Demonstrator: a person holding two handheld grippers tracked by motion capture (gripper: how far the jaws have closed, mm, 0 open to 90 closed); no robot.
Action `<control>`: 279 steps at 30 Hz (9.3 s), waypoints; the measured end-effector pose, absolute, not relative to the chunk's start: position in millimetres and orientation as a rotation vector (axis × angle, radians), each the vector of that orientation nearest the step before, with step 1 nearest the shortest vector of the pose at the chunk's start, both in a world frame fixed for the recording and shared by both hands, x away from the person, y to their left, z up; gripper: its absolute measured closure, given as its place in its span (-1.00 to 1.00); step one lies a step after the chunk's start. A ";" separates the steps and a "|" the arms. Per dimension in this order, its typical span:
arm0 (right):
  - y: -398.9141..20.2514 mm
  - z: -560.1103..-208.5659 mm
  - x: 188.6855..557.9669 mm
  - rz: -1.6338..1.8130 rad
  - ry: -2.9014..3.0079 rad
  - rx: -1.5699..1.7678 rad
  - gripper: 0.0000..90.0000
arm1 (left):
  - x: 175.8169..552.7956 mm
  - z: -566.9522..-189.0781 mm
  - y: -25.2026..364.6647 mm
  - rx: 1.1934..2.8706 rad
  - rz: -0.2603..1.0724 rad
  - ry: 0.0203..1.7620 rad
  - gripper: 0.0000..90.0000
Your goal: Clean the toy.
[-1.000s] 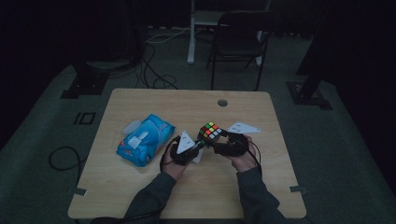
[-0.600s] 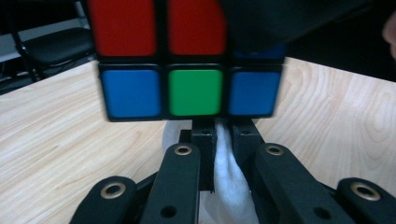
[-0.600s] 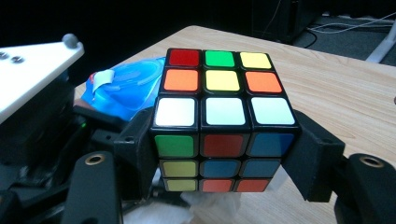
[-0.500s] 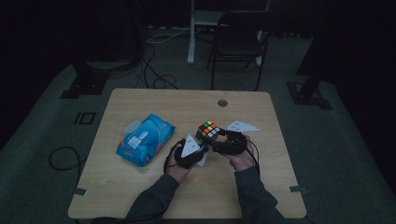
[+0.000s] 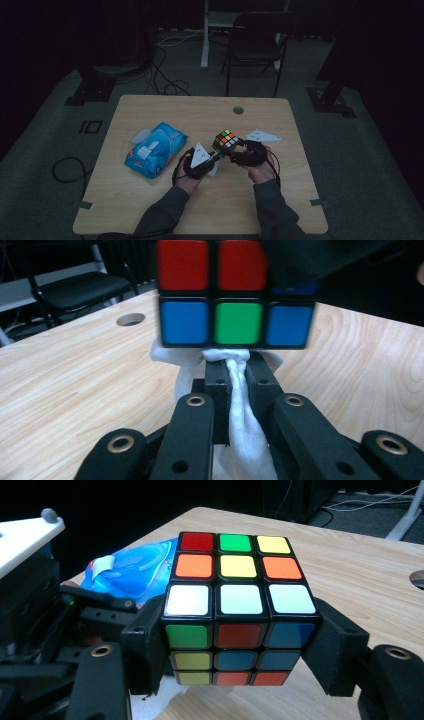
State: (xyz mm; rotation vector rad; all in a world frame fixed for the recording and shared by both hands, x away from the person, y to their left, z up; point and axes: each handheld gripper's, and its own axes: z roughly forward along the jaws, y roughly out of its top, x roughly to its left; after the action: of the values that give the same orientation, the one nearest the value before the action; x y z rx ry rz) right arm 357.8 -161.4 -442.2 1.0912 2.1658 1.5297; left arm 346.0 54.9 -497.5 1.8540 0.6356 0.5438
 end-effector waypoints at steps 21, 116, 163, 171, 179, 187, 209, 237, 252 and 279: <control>-154.7 -438.4 357.3 1.575 2.184 1.094 -0.23 | 347.8 -496.8 52.1 1.853 0.539 0.631 0.88; -146.2 -454.6 366.8 1.481 2.084 1.212 -0.23 | 343.1 -502.8 25.7 1.844 0.442 0.668 0.88; -143.6 -457.8 366.0 1.491 2.081 1.240 -0.23 | 340.3 -498.7 25.9 1.766 0.441 0.667 0.88; -146.5 -455.2 366.3 1.497 2.066 1.242 -0.23 | 340.2 -502.8 26.5 1.784 0.440 0.671 0.88; -151.5 -453.8 367.1 1.495 2.052 1.249 -0.23 | 337.5 -501.7 28.3 1.775 0.437 0.669 0.88; -152.5 -454.5 366.9 1.490 2.051 1.254 -0.23 | 337.4 -498.5 31.5 1.752 0.427 0.676 0.88; -151.4 -456.8 366.8 1.491 2.042 1.272 -0.23 | 337.5 -497.0 29.7 1.727 0.412 0.670 0.87; -148.0 -455.9 365.8 1.539 2.053 1.273 -0.23 | 339.9 -504.6 26.6 1.750 0.419 0.689 0.87; -157.8 -456.1 367.4 1.501 2.039 1.276 -0.23 | 333.6 -500.6 40.1 1.760 0.433 0.674 0.87; -162.9 -471.6 363.2 1.373 2.141 1.146 -0.23 | 343.1 -477.0 67.3 1.783 0.446 0.652 0.88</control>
State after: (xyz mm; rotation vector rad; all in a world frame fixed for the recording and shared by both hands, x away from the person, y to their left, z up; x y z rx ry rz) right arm 363.2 -162.9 -471.6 1.1460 2.1412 1.3734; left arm 343.1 67.3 -477.0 1.7834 0.6518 0.4464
